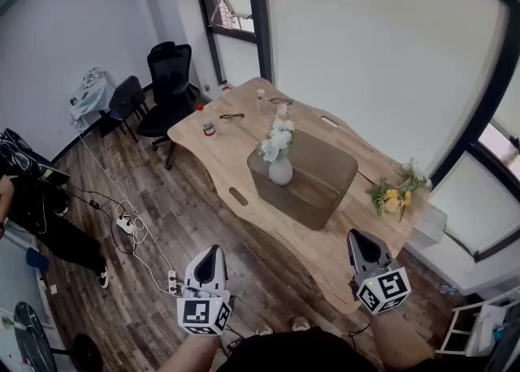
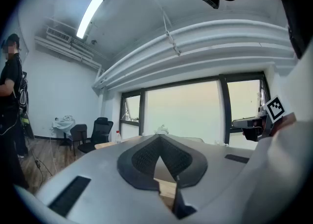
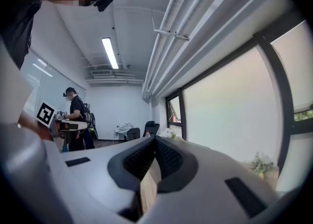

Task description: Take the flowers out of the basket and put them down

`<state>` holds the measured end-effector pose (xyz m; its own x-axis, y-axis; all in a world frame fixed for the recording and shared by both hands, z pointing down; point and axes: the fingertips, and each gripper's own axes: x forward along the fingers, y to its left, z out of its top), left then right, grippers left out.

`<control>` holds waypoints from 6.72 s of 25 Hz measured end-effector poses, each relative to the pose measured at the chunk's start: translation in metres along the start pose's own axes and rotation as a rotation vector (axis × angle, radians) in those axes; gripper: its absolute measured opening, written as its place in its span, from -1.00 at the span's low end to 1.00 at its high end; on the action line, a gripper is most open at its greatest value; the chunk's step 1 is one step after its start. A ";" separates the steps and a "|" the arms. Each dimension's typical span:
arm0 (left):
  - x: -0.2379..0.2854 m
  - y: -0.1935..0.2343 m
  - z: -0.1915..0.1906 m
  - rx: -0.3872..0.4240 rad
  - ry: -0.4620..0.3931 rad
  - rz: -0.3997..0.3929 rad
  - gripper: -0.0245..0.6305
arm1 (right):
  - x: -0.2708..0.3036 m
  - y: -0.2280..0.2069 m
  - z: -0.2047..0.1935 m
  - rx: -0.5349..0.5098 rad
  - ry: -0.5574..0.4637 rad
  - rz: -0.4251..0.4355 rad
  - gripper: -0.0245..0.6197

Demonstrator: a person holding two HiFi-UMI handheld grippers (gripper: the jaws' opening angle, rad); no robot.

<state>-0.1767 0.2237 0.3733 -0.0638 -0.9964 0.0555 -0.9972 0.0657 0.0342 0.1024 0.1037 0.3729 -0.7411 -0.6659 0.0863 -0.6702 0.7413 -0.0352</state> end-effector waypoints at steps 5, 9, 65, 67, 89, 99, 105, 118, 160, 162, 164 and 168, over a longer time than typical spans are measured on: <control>0.005 -0.011 0.002 0.011 0.001 -0.005 -0.93 | 0.000 -0.005 0.000 0.001 0.000 0.005 -0.85; 0.006 -0.023 0.005 0.024 -0.001 0.005 -0.93 | 0.000 -0.009 0.000 0.004 -0.004 0.025 -0.85; 0.353 0.133 0.010 0.043 -0.044 -0.363 -0.93 | 0.279 -0.086 0.043 -0.080 -0.012 -0.327 -0.85; 0.363 0.131 0.009 0.032 -0.037 -0.384 -0.93 | 0.285 -0.086 0.044 -0.080 0.000 -0.324 -0.85; 0.413 0.095 -0.013 0.037 0.035 -0.374 -0.93 | 0.343 -0.109 -0.019 -0.039 0.057 -0.079 -0.85; 0.420 0.086 -0.007 0.033 0.049 -0.345 -0.93 | 0.368 -0.119 -0.076 0.018 0.156 0.012 -0.85; 0.425 0.093 -0.011 0.025 0.065 -0.314 -0.93 | 0.382 -0.110 -0.117 -0.007 0.269 0.111 -0.84; 0.416 0.125 -0.018 0.044 0.097 -0.245 -0.93 | 0.406 -0.074 -0.161 -0.065 0.326 0.320 -0.08; 0.394 0.082 0.027 0.036 -0.015 -0.366 -0.93 | 0.373 -0.070 -0.066 -0.086 0.202 0.129 -0.10; 0.395 0.076 0.031 0.038 -0.025 -0.383 -0.93 | 0.366 -0.075 -0.058 -0.084 0.197 0.107 -0.10; 0.395 0.067 0.035 0.040 -0.035 -0.405 -0.93 | 0.358 -0.082 -0.049 -0.071 0.188 0.079 -0.10; 0.397 0.050 0.039 0.043 -0.045 -0.452 -0.93 | 0.345 -0.095 -0.033 -0.049 0.175 0.024 -0.10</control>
<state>-0.2531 -0.1702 0.3579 0.3775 -0.9260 0.0013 -0.9260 -0.3775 0.0036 -0.0883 -0.1942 0.4394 -0.7354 -0.6265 0.2582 -0.6467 0.7627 0.0089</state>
